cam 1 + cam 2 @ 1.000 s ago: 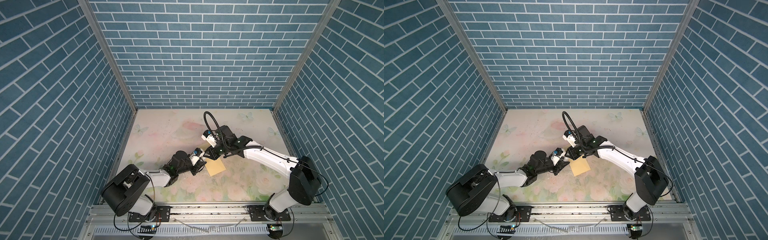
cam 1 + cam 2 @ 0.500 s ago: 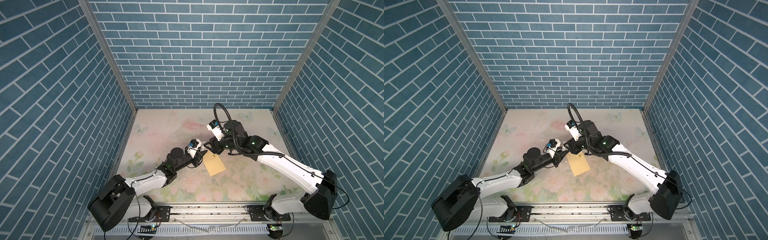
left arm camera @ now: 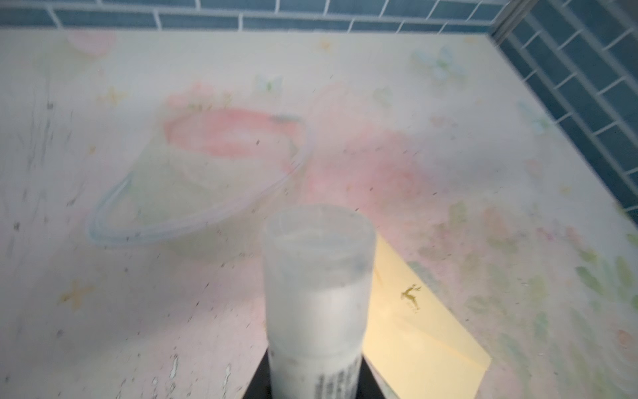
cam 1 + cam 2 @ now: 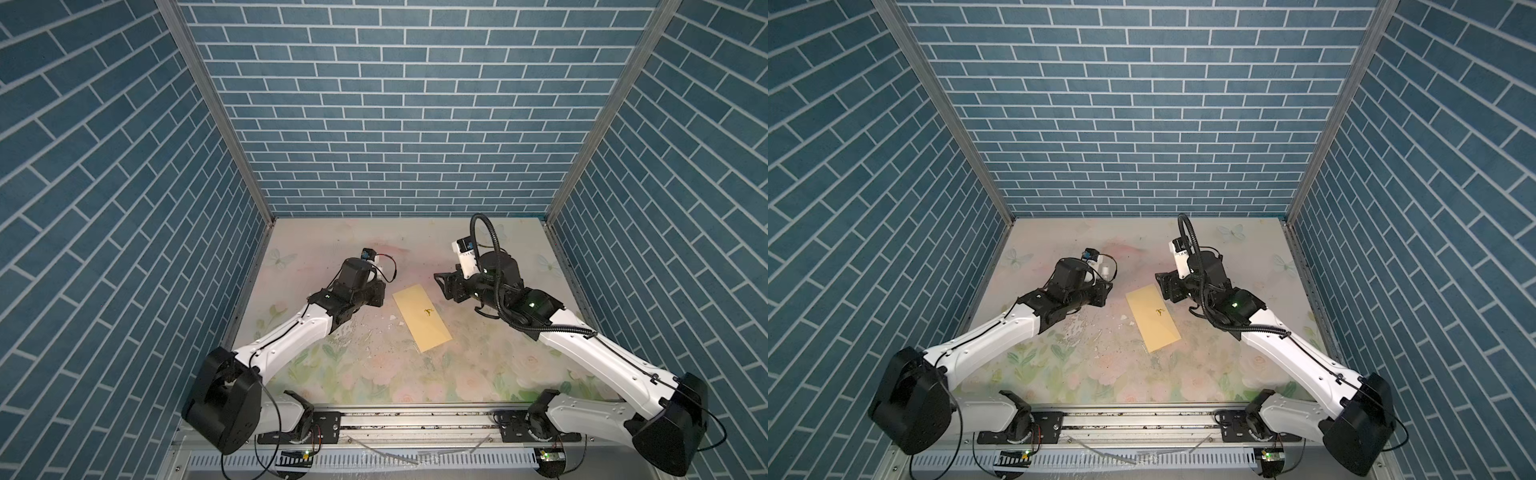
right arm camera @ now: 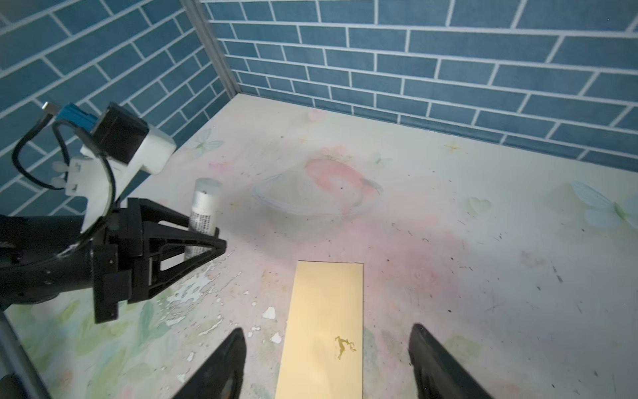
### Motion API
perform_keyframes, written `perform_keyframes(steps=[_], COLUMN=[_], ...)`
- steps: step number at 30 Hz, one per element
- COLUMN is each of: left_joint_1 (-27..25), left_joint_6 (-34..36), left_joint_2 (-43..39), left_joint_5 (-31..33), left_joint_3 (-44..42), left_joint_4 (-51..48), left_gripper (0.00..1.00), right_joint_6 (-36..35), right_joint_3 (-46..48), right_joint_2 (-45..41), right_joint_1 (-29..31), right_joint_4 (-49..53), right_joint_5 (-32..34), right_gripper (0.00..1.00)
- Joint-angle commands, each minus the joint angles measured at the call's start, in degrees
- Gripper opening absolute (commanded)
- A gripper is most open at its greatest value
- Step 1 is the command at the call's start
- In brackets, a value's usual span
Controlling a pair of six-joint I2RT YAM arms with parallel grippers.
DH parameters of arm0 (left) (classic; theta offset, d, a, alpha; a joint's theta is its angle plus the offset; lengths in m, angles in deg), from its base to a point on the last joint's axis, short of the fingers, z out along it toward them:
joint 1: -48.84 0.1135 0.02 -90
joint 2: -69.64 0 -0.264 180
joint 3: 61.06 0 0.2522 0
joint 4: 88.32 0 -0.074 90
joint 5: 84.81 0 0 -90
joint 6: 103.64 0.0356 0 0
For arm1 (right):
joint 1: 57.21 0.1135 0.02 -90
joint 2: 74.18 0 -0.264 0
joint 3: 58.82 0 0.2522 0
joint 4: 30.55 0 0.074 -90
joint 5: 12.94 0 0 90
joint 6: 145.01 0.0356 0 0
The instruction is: Place the letter into the envelope and seal it
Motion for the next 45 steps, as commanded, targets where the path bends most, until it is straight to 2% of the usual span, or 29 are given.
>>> perform_keyframes(steps=[1,7,12,25,35,45], left_joint_1=[1.3,3.3,4.0,5.2,5.4,5.4], left_joint_6=[-2.1,-2.6,-2.7,-3.1,-4.9,-6.3], left_joint_2=[3.8,11.9,15.4,19.7,23.3,23.6], left_joint_5=[1.3,1.0,0.8,1.0,2.2,3.1], left_joint_3=[2.5,5.6,6.4,6.2,6.7,6.4], left_joint_4=[-7.0,-8.2,-8.7,-9.1,-9.7,-9.6], left_gripper=[0.0,0.0,0.0,0.24,0.3,0.36], right_joint_6=[3.5,4.2,4.7,4.7,4.4,4.3], right_joint_3=[1.9,2.3,3.1,3.1,3.3,4.1], right_joint_2=[-0.8,1.8,4.0,6.6,7.0,6.8], right_joint_1=[-1.0,-1.6,-1.7,-1.8,-2.1,-2.5], right_joint_4=[-3.3,-2.0,-0.8,-1.1,-0.7,-0.6], right_joint_5=[0.4,-0.6,-1.3,-2.8,-3.0,-3.0], right_gripper=[0.74,0.75,0.77,0.78,0.78,0.78])
